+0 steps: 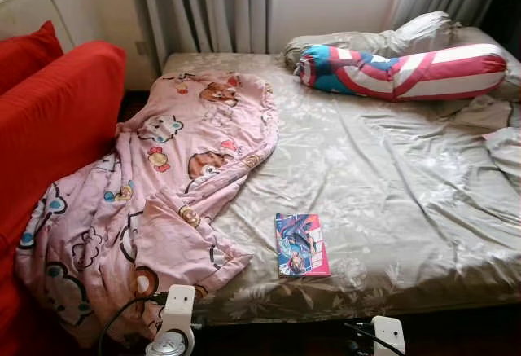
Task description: Clean up the room
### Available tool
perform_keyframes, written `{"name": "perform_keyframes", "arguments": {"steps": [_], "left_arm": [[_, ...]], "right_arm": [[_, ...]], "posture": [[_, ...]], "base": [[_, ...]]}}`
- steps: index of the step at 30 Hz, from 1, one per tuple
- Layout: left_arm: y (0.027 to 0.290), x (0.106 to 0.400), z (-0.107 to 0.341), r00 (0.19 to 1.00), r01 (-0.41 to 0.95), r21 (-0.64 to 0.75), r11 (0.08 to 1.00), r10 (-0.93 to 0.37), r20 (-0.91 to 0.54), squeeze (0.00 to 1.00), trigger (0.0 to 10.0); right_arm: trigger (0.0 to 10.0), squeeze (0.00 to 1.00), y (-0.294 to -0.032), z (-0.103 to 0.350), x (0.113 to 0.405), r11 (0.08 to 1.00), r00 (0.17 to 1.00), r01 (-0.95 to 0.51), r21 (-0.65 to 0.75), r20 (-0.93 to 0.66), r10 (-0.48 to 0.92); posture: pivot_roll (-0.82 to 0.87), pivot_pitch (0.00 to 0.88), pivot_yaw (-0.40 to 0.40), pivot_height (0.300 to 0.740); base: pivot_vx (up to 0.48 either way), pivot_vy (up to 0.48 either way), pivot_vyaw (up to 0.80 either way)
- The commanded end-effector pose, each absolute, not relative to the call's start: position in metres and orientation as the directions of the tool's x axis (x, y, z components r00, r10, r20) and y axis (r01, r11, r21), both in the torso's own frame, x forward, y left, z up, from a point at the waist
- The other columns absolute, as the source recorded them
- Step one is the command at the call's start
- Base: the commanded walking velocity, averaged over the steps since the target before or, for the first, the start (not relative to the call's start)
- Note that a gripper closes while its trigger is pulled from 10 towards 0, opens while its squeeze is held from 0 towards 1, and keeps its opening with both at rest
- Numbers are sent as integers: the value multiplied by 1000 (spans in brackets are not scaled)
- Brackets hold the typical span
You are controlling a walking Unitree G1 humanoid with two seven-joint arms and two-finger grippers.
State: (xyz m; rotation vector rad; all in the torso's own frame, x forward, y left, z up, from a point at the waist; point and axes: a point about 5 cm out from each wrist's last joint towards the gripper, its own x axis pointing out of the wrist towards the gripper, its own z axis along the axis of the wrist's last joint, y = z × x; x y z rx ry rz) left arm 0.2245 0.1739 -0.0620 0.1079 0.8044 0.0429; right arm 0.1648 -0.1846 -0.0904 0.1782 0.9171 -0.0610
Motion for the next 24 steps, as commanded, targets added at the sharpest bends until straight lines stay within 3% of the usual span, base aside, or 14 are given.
{"name": "perform_keyframes", "arguments": {"steps": [1,15,23,24], "left_arm": [[171,222,-64,682,13,109,994,71,-728,0,10000],[172,222,-64,680,19,108,994,66,-730,0,10000],[170,230,-55,781,42,93,995,26,-623,0,10000],[181,236,-46,835,48,100,994,15,-550,0,10000]], "right_arm": [[10000,0,-187,-90,166,983,611,136,124,-792,16],[10000,0,-186,-90,166,982,614,136,129,-789,19],[10000,0,-185,-90,165,980,619,147,133,-786,14],[10000,0,-186,-90,164,980,618,147,133,-786,14]], "posture": [[-31,29,-19,740],[-30,32,-14,740],[-23,40,-8,740],[-19,41,-7,740]], "base": [[0,0,0],[0,0,0],[0,0,0],[0,0,0]]}}
